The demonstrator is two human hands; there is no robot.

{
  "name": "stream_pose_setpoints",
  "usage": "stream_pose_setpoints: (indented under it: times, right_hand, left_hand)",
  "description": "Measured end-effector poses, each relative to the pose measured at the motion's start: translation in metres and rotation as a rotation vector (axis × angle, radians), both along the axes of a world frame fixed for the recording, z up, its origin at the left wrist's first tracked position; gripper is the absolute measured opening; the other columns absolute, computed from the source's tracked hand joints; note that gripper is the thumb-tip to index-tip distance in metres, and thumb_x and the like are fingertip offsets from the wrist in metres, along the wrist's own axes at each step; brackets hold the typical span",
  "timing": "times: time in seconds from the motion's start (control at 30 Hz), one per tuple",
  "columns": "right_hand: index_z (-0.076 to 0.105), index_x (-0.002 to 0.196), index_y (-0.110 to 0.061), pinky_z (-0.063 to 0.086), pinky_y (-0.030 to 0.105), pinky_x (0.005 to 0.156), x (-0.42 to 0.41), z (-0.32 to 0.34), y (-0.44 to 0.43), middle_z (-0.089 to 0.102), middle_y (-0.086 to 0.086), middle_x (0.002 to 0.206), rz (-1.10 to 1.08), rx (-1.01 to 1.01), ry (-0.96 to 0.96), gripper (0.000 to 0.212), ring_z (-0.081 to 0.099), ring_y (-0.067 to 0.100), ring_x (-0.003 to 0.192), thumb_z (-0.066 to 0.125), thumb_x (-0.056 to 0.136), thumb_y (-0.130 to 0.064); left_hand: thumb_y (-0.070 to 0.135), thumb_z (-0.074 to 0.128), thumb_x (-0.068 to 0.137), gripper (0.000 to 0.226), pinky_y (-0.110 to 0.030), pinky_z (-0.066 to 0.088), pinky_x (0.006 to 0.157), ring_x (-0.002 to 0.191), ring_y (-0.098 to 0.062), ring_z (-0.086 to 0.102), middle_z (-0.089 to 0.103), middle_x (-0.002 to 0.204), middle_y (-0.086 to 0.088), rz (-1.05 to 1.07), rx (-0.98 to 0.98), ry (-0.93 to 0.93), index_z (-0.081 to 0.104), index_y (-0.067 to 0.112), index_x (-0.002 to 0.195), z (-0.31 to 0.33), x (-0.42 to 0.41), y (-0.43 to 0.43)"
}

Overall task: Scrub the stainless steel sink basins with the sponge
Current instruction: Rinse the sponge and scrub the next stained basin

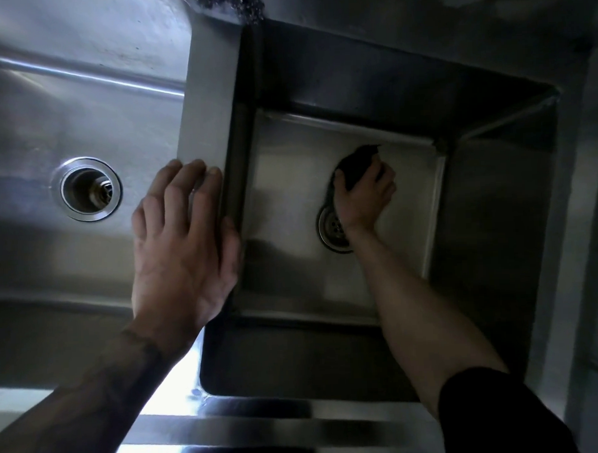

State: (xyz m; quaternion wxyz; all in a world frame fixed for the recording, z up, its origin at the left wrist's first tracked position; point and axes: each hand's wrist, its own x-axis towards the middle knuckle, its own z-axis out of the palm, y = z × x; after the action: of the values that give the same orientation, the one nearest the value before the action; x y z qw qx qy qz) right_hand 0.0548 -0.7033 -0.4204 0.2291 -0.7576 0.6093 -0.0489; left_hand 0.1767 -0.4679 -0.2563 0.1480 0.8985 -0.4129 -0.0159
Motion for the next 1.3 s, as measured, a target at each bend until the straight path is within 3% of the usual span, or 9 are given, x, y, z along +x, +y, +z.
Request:
stream_pose_setpoints:
  times: [0.2, 0.43, 0.57, 0.67, 0.87, 1.03, 1.1, 1.23, 1.3]
  right_hand:
    - [0.049, 0.147, -0.007, 0.040, 0.047, 0.111, 0.016, -0.010, 0.026, 0.047, 0.020, 0.145, 0.843, -0.176, 0.024, 0.073, 0.048, 0.037, 0.127, 0.066, 0.090, -0.048]
    - [0.044, 0.153, -0.016, 0.036, 0.044, 0.110, 0.025, -0.007, -0.014, 0.045, 0.021, 0.149, -0.100, -0.184, 0.010, 0.073, 0.049, 0.041, 0.129, 0.060, 0.092, -0.052]
    - [0.046, 0.152, -0.024, 0.032, 0.043, 0.112, 0.059, -0.005, 0.019, 0.039, 0.019, 0.154, 0.166, -0.140, 0.097, 0.068, 0.043, 0.039, 0.129, 0.057, 0.092, -0.053]
    - [0.049, 0.148, -0.029, 0.030, 0.039, 0.108, 0.091, 0.000, 0.032, 0.042, 0.013, 0.151, 0.094, -0.052, 0.034, 0.060, 0.043, 0.035, 0.127, 0.060, 0.092, -0.047]
    - [0.058, 0.139, -0.030, 0.045, 0.032, 0.101, 0.143, 0.021, 0.064, 0.061, 0.008, 0.133, -0.095, 0.399, -0.511, 0.051, 0.059, 0.028, 0.121, 0.071, 0.091, -0.042]
    - [0.062, 0.137, -0.017, 0.048, 0.049, 0.111, 0.152, 0.051, 0.069, 0.067, 0.011, 0.133, -0.499, 0.834, -0.844, 0.045, 0.062, 0.029, 0.125, 0.061, 0.099, -0.040]
    - [0.062, 0.137, -0.013, 0.048, 0.047, 0.111, 0.151, 0.069, 0.066, 0.066, 0.011, 0.135, -0.484, 0.816, -0.938, 0.044, 0.062, 0.027, 0.126, 0.061, 0.099, -0.036]
    - [0.066, 0.121, -0.033, 0.056, 0.028, 0.094, 0.154, 0.102, 0.064, 0.070, -0.002, 0.126, -0.372, 0.684, -1.072, 0.031, 0.066, 0.012, 0.115, 0.066, 0.091, -0.042]
    - [0.063, 0.130, -0.024, 0.053, 0.037, 0.103, 0.161, 0.106, 0.067, 0.066, 0.004, 0.132, -0.353, 0.640, -1.041, 0.032, 0.063, 0.019, 0.121, 0.062, 0.099, -0.034]
  left_hand:
    - [0.025, 0.048, 0.104, 0.051, -0.059, 0.039, 0.116, 0.145, -0.046, 0.042, 0.050, 0.151, -0.024, 0.001, -0.017, 0.006, 0.052, 0.001, 0.148, -0.001, -0.001, 0.000]
    - [0.024, 0.046, 0.106, 0.049, -0.061, 0.039, 0.116, 0.144, -0.048, 0.045, 0.052, 0.150, -0.026, 0.000, -0.025, 0.035, 0.055, -0.002, 0.146, 0.001, 0.001, 0.000]
    - [0.022, 0.050, 0.104, 0.049, -0.060, 0.039, 0.117, 0.145, -0.047, 0.045, 0.053, 0.150, -0.025, 0.005, -0.017, 0.032, 0.056, -0.002, 0.147, 0.001, 0.000, 0.001]
    - [0.022, 0.050, 0.104, 0.049, -0.060, 0.040, 0.116, 0.145, -0.046, 0.045, 0.052, 0.151, -0.024, 0.001, -0.017, 0.027, 0.055, -0.001, 0.147, 0.000, 0.000, 0.001]
    - [0.026, 0.049, 0.103, 0.052, -0.058, 0.040, 0.116, 0.147, -0.043, 0.043, 0.050, 0.153, -0.020, 0.000, -0.034, 0.033, 0.054, 0.002, 0.148, -0.003, 0.001, 0.002]
    - [0.024, 0.050, 0.103, 0.049, -0.056, 0.039, 0.118, 0.146, -0.042, 0.044, 0.052, 0.151, -0.020, 0.006, -0.067, 0.057, 0.056, 0.001, 0.146, 0.000, 0.002, 0.001]
    - [0.022, 0.049, 0.104, 0.046, -0.056, 0.039, 0.118, 0.144, -0.042, 0.047, 0.054, 0.149, -0.020, 0.010, -0.099, 0.099, 0.059, 0.001, 0.144, 0.003, 0.002, 0.002]
    - [0.025, 0.047, 0.108, 0.040, -0.050, 0.040, 0.113, 0.139, -0.037, 0.050, 0.056, 0.147, -0.013, -0.020, -0.103, 0.091, 0.061, 0.008, 0.141, 0.006, 0.015, 0.005]
    - [0.023, 0.047, 0.108, 0.040, -0.050, 0.039, 0.110, 0.137, -0.036, 0.051, 0.054, 0.149, -0.013, -0.028, -0.084, 0.042, 0.059, 0.008, 0.143, 0.004, 0.023, 0.004]
